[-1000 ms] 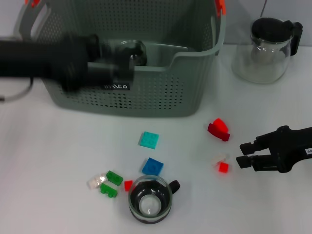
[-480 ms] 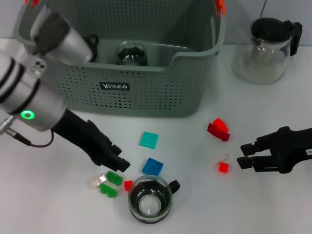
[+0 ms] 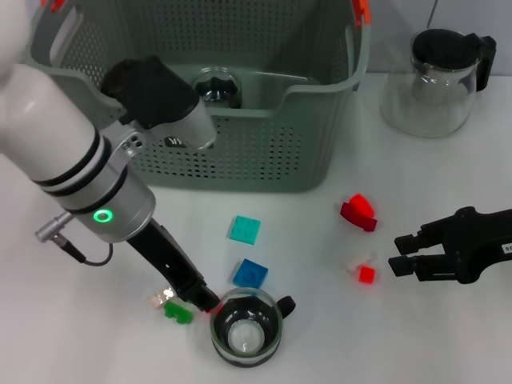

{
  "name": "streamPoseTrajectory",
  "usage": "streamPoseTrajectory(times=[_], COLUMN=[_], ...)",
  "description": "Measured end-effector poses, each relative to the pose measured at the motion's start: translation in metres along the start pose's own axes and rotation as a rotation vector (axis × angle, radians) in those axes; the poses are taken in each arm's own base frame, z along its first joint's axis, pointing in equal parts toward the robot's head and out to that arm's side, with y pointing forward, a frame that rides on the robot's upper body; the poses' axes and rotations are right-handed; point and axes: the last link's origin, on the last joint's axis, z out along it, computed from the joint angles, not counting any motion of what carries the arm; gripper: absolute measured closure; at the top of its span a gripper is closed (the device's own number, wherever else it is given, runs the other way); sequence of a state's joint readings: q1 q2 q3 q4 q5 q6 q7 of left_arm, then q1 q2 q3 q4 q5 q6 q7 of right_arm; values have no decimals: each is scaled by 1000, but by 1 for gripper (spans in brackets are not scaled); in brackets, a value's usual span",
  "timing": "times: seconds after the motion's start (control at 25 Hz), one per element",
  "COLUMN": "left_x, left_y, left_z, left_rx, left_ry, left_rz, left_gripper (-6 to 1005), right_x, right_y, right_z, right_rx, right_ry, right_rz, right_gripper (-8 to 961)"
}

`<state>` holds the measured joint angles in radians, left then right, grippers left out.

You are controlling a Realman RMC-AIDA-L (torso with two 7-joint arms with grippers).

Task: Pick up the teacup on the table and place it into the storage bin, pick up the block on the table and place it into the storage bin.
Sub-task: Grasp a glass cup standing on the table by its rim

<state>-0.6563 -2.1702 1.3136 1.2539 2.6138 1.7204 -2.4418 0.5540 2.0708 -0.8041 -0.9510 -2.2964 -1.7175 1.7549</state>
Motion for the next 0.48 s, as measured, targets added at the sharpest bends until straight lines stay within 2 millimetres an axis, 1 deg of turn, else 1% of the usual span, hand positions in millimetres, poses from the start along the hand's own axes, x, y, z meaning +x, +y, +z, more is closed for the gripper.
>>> streamPoseTrajectory(times=[0.48], left_x=[10], left_y=[11], left_z=[2], left_rx=[-36], left_ry=[11], left_rz=[-47], left_gripper=[554], right_x=[0], right_y=[0], right_z=[0], right_rx=[-1], right_ry=[0], right_rz=[-1], right_gripper=[541])
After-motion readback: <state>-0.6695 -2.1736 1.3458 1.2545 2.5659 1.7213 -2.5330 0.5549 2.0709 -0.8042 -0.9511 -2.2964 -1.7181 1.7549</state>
